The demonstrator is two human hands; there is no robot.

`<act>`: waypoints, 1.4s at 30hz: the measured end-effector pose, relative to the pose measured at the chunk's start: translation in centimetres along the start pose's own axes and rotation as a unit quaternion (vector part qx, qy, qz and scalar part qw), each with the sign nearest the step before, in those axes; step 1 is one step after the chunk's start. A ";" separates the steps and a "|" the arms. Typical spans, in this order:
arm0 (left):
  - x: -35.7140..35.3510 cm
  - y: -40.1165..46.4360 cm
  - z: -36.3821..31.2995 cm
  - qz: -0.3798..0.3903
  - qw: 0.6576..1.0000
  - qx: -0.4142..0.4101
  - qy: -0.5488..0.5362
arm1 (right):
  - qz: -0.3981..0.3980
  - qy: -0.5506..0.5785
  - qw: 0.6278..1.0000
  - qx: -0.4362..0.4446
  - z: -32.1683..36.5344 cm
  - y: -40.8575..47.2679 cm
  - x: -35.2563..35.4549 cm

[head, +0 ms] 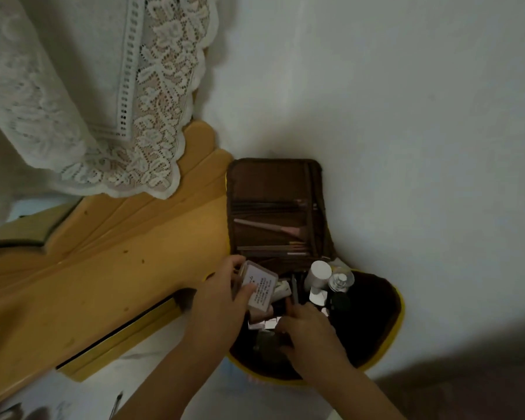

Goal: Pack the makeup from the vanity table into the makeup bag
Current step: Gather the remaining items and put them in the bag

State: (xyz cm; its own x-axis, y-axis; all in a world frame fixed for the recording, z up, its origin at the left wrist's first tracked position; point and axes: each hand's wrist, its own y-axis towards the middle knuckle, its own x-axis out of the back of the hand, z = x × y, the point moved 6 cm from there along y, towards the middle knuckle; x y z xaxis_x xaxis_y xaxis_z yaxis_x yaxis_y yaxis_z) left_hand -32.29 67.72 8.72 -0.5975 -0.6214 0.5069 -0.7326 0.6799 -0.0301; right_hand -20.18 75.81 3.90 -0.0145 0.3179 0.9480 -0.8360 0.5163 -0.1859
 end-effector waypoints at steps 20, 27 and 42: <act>-3.4 -0.4 0.5 0.118 0.985 0.052 -0.114 | -0.056 0.488 0.864 -0.114 -2.3 1.0 3.7; -4.4 -1.8 1.5 0.094 0.994 -0.004 0.046 | -0.205 0.177 0.962 -0.013 -2.0 0.8 2.7; -6.0 -2.6 1.2 0.175 0.963 -0.076 0.193 | -0.128 0.056 0.987 0.081 -1.3 2.3 0.5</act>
State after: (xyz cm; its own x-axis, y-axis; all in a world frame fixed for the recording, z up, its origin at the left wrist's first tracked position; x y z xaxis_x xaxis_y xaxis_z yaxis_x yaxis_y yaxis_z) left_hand -27.23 69.23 4.68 -0.6115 -0.1735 0.7720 -0.4360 0.8881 -0.1457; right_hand -21.35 78.18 3.60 0.2619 0.2837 0.9225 -0.8813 0.4599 0.1088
